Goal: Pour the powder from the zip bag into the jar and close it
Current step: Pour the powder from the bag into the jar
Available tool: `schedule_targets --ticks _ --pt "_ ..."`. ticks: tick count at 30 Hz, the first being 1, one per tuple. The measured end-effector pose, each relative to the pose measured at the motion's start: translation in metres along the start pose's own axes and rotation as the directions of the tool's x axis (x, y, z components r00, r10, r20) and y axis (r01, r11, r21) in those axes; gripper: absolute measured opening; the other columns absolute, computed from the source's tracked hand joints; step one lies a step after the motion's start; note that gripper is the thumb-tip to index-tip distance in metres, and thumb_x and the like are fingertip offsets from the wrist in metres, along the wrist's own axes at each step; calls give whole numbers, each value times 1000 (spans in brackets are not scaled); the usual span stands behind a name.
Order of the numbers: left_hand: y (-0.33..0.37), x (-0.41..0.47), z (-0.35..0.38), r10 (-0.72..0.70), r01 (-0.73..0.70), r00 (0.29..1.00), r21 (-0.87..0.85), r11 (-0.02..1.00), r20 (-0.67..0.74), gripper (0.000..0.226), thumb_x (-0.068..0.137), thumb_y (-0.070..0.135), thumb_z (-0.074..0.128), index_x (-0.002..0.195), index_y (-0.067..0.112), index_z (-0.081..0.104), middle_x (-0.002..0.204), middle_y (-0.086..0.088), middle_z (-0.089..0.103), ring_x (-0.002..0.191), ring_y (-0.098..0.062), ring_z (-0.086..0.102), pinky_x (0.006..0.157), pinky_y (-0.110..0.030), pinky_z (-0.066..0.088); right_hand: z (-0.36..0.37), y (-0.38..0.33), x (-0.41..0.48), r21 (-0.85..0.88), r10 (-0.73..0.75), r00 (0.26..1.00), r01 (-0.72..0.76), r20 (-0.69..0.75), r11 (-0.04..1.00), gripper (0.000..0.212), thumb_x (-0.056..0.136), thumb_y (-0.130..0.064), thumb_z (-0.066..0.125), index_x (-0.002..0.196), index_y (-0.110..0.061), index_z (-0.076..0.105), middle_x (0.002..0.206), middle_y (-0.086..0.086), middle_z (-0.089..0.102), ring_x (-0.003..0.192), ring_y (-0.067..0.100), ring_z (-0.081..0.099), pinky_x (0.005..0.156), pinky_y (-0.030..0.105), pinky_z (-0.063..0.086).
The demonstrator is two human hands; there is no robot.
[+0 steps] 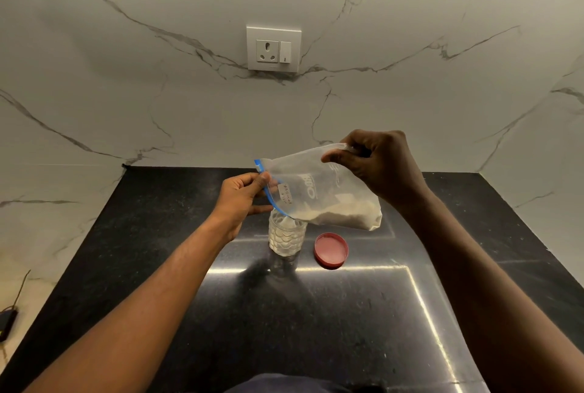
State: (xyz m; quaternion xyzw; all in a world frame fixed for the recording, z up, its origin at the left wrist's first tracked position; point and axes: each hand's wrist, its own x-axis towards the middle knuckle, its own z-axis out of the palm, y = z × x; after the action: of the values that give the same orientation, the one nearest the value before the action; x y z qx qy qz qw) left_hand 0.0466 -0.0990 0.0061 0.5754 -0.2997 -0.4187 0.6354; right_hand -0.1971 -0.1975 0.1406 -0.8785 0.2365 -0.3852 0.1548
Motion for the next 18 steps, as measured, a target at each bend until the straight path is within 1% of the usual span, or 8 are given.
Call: schedule_targets --ticks 2,4,8,12,14,16,17,18 --pt "0 -1 -1 -1 1 1000 -1 1000 -5 19 105 24 66 106 10 78 105 -6 85 98 -23 82 76 -43 70 0 1 -1 20 7 1000 -8 7 1000 32 83 -37 86 79 -7 76 56 6 62 46 15 53 48 37 46" --pt "0 -2 -1 0 0 1000 5 1000 -7 18 105 24 65 107 10 78 106 -5 85 98 -23 82 76 -42 70 0 0 1 14 1 1000 -1 15 1000 31 84 -36 86 81 -7 76 57 5 63 48 18 56 49 38 48" --pt "1 -3 -3 -4 4 1000 -6 1000 -7 17 104 24 66 107 11 78 105 -5 85 98 -22 82 75 -41 70 1 -3 3 10 -20 1000 20 18 1000 30 83 -35 87 76 -9 74 53 -1 56 47 7 45 47 28 41" --pt "-1 -3 -3 -2 2 1000 -7 1000 -5 19 104 25 66 109 10 77 105 -5 85 98 -22 82 73 -39 69 -3 -1 4 6 -28 999 28 34 1000 32 83 -34 87 68 -18 64 51 -10 45 47 3 37 48 20 33" --pt "-2 -3 -3 2 -2 1000 -2 1000 0 20 104 26 67 108 11 78 105 -5 85 98 -22 82 72 -37 69 -4 1 4 7 -20 1000 20 21 1000 34 82 -34 87 69 -9 69 51 -4 49 47 3 38 48 21 35" --pt "-4 -3 -3 0 1 1000 -5 1000 4 19 104 26 66 107 11 78 105 -4 85 98 -22 82 71 -35 69 -4 1 3 -4 -23 999 24 41 1000 35 82 -35 87 74 -5 72 52 2 54 48 5 42 48 28 38" --pt "-5 -3 -3 -4 4 1000 -7 1000 4 19 104 26 67 107 11 78 105 -4 85 98 -22 82 71 -36 69 -5 1 2 -11 -31 998 31 53 999 34 82 -35 87 75 -5 74 52 0 53 48 4 43 48 28 39" --pt "-5 -3 -3 -5 5 1000 -5 1000 3 19 104 27 67 107 12 79 106 -5 85 99 -22 82 72 -37 69 -5 1 2 -11 -36 998 37 48 999 32 81 -35 87 76 -6 75 53 -5 53 48 3 44 48 24 38"
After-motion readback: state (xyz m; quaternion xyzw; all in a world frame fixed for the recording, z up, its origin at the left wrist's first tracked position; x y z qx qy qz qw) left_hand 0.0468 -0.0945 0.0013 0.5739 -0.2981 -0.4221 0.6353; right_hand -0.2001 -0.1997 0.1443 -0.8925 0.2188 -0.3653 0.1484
